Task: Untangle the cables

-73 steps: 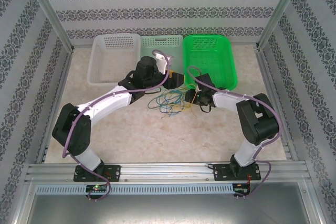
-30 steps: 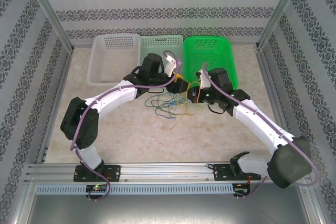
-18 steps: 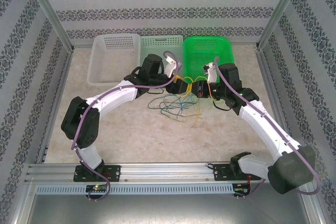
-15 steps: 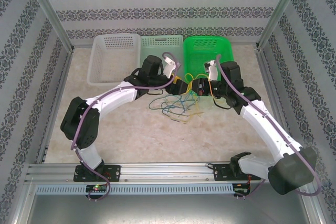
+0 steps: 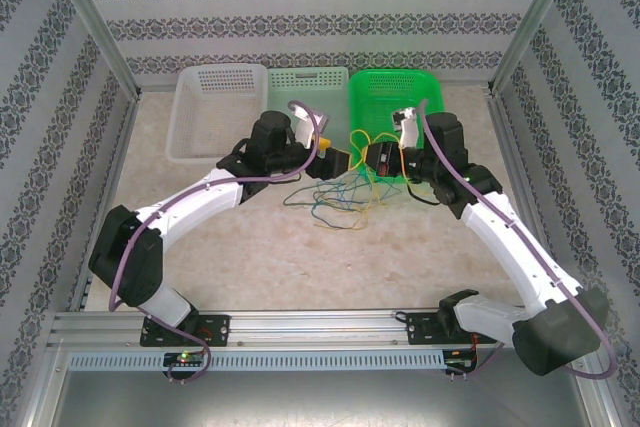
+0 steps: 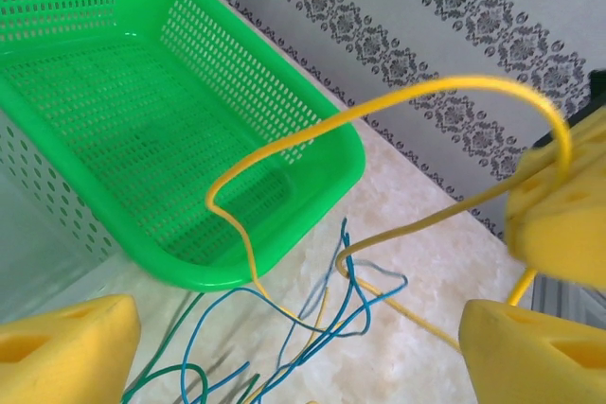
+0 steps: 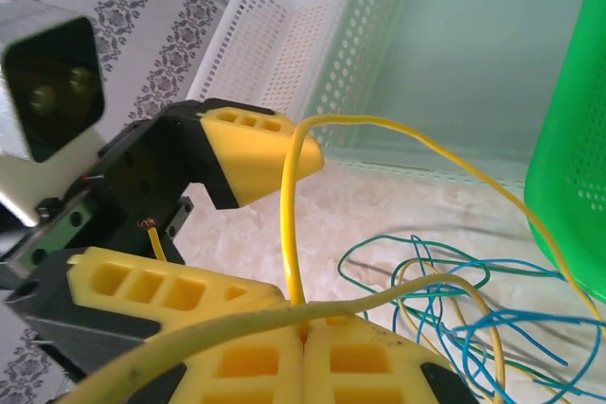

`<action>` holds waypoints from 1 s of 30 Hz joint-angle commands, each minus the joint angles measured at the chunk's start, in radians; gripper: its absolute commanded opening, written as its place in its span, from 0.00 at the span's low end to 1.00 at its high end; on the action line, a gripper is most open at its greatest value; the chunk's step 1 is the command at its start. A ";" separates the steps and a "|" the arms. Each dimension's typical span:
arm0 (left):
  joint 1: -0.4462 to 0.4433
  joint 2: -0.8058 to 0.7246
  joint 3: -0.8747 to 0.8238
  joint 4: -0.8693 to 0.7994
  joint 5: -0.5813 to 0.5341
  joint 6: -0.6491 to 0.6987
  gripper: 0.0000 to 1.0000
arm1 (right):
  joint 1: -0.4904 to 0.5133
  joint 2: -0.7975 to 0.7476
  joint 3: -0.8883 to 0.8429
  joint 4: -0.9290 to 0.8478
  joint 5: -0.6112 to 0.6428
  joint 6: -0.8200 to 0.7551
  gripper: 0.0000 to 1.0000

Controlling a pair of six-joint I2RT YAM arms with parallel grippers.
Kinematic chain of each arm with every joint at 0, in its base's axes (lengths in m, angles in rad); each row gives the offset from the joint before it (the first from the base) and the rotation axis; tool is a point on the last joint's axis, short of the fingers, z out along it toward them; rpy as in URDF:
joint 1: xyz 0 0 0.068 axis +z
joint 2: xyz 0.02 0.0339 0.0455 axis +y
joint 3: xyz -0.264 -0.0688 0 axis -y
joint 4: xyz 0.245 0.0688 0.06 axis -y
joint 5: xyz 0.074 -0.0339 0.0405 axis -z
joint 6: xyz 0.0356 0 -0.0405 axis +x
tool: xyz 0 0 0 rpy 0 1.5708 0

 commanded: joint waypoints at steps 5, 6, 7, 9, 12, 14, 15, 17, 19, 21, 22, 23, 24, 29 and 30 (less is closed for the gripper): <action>0.004 -0.018 -0.015 0.028 0.056 -0.032 0.78 | 0.096 0.068 -0.064 0.041 0.071 0.026 0.00; 0.005 -0.015 -0.014 0.025 0.079 -0.034 0.77 | 0.098 0.065 -0.069 0.047 0.079 0.033 0.00; 0.005 -0.012 -0.014 0.025 0.098 -0.039 0.77 | 0.098 0.064 -0.071 0.049 0.087 0.037 0.00; 0.005 -0.006 -0.018 0.028 0.135 -0.050 0.77 | 0.096 0.065 -0.068 0.048 0.100 0.040 0.00; 0.004 0.000 -0.034 0.029 0.135 -0.058 0.78 | 0.098 0.076 -0.066 0.048 0.091 0.037 0.00; 0.006 0.002 -0.043 0.033 0.106 -0.073 0.79 | 0.106 0.085 -0.073 0.051 0.084 0.031 0.00; 0.006 0.007 -0.041 0.030 0.090 -0.092 0.79 | 0.114 0.087 -0.080 0.056 0.083 0.025 0.00; 0.015 0.036 -0.018 0.014 0.100 -0.144 0.78 | 0.126 0.088 -0.094 0.064 0.093 0.020 0.00; 0.032 0.076 -0.003 0.031 0.151 -0.241 0.75 | 0.131 0.086 -0.102 0.061 0.109 0.018 0.00; 0.048 0.111 -0.017 0.118 0.213 -0.371 0.73 | 0.134 0.080 -0.114 0.065 0.128 0.017 0.00; 0.050 0.119 -0.029 0.161 0.223 -0.425 0.74 | 0.135 0.075 -0.119 0.065 0.137 0.015 0.00; 0.050 0.129 -0.039 0.206 0.233 -0.469 0.75 | 0.136 0.073 -0.123 0.066 0.144 0.013 0.00; 0.049 0.135 -0.045 0.237 0.244 -0.501 0.76 | 0.139 0.070 -0.126 0.069 0.148 0.008 0.00; 0.049 0.143 -0.044 0.255 0.207 -0.528 0.80 | 0.154 0.071 -0.126 0.075 0.143 -0.017 0.00; 0.048 0.145 -0.045 0.263 0.205 -0.539 0.80 | 0.156 0.074 -0.125 0.068 0.147 -0.022 0.00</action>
